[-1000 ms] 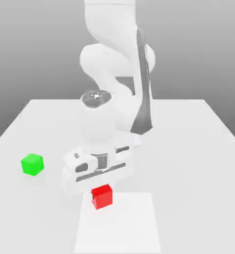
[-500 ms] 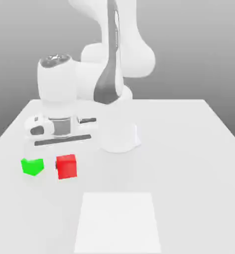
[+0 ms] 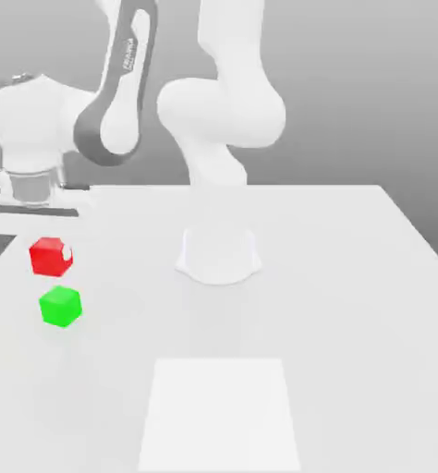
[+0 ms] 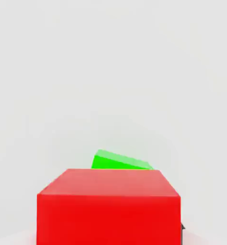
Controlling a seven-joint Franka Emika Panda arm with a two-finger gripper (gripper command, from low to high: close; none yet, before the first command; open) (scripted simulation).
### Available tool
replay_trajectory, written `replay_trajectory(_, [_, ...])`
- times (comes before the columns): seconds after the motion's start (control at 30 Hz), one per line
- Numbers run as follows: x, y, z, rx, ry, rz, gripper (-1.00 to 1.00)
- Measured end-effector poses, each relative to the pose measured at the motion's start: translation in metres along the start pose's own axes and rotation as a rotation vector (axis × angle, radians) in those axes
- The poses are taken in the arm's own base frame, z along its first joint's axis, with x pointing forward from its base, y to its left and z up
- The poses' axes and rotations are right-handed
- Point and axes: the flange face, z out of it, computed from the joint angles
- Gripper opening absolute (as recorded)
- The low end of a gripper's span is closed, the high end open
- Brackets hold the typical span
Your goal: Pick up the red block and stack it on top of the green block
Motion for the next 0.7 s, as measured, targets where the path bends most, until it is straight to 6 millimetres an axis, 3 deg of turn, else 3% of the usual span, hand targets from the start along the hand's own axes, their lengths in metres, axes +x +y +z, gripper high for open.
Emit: replay_trajectory(0.7, [-0.001,0.0,0.043,-0.001,-0.009,-0.001,-1.0])
